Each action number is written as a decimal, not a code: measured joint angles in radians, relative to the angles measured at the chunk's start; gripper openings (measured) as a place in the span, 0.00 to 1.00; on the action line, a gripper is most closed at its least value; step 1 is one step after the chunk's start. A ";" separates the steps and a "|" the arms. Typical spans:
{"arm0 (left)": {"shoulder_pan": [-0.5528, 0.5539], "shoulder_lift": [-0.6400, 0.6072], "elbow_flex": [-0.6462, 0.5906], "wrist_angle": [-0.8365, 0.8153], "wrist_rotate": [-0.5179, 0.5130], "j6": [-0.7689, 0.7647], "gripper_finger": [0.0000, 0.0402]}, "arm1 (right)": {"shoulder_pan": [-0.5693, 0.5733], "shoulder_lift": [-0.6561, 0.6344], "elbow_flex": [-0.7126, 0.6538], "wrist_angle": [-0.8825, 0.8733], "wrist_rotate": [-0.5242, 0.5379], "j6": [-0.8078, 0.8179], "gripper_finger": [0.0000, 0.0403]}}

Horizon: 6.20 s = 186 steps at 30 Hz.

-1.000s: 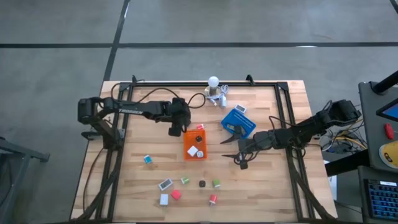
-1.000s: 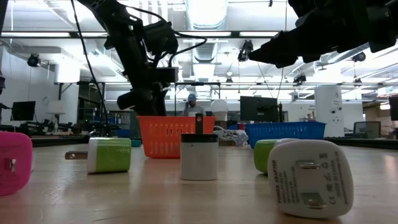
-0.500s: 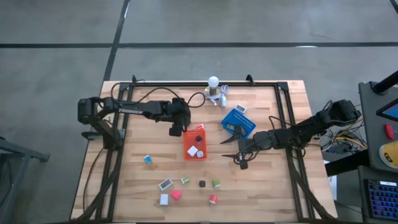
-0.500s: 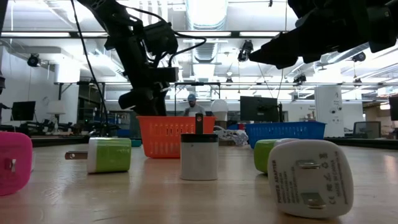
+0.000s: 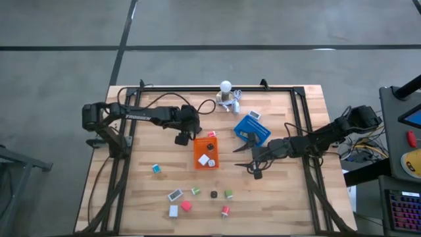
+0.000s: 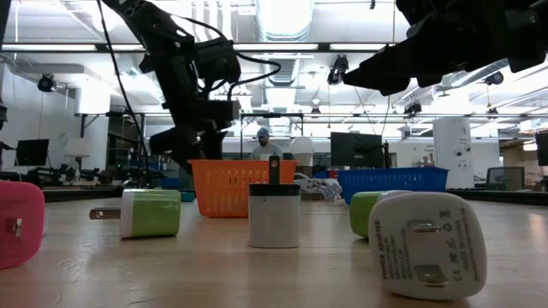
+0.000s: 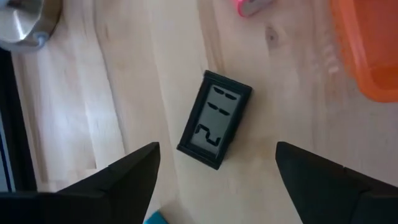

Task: Pick & Place Office items
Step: Put the black digital timer into the blue bin

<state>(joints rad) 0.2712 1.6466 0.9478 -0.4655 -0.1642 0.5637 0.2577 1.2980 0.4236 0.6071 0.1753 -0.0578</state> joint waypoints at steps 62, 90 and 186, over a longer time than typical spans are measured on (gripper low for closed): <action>0.093 0.290 0.220 -0.197 0.198 -0.041 0.35 | 0.000 0.000 0.000 -0.027 -0.027 0.014 0.61; 0.104 0.181 0.203 -0.150 0.136 -0.149 0.35 | 0.000 0.000 -0.002 -0.026 -0.048 0.021 0.61; -0.067 0.563 0.651 0.493 0.364 -0.365 0.35 | -0.081 -0.407 -0.333 0.339 0.064 -0.156 0.61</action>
<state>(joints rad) 0.2039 2.2097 1.5989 0.0277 0.1994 0.1985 0.1764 0.8913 0.0902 0.9459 0.2394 -0.2134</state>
